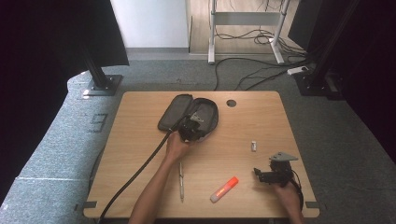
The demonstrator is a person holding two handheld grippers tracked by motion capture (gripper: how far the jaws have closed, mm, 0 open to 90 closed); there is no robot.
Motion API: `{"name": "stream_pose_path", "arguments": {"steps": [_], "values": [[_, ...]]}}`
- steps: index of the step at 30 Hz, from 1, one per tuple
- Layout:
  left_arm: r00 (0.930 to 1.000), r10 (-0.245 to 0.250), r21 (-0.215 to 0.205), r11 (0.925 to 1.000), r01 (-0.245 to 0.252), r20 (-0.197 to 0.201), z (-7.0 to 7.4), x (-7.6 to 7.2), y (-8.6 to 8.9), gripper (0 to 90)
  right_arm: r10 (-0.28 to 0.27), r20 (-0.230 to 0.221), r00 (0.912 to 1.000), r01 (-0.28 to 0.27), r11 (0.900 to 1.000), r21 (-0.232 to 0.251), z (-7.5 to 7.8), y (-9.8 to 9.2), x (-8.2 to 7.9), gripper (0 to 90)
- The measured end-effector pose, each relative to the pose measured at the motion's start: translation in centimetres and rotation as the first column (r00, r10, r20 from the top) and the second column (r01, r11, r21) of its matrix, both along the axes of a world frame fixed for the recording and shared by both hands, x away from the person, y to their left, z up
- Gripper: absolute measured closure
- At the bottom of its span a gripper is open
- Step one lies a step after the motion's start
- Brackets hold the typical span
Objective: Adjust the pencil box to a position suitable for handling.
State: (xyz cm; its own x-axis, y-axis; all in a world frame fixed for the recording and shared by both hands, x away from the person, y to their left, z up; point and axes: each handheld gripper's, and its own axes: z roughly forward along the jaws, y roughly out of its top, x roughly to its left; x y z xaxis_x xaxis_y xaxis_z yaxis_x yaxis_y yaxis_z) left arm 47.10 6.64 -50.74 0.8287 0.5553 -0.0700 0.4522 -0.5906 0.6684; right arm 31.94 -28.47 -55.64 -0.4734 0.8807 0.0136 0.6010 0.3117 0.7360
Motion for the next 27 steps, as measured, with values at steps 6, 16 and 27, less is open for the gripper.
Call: {"name": "stream_pose_path", "arguments": {"steps": [6, 16, 27], "values": [[0.9992, -0.038, -0.017, 0.9991, 0.038, -0.013, 0.0, -1.2, -0.6, 87.7, 0.000, 0.000, 1.0000, 0.000, 1.000, 0.000, 0.0, 0.0, 0.0, 8.9], [0.9971, -0.075, -0.026, 0.9969, 0.075, -0.013, -0.3, -3.1, -1.2, 85.3, -0.001, 0.000, 1.0000, 0.001, 1.000, 0.001, 0.0, 0.0, 0.0, 8.9], [0.9944, -0.104, -0.032, 0.9941, 0.104, -0.017, -0.4, -5.8, -1.6, 85.5, 0.000, 0.000, 1.0000, 0.000, 1.000, 0.001, 0.0, 0.0, 0.0, 8.9]]}}
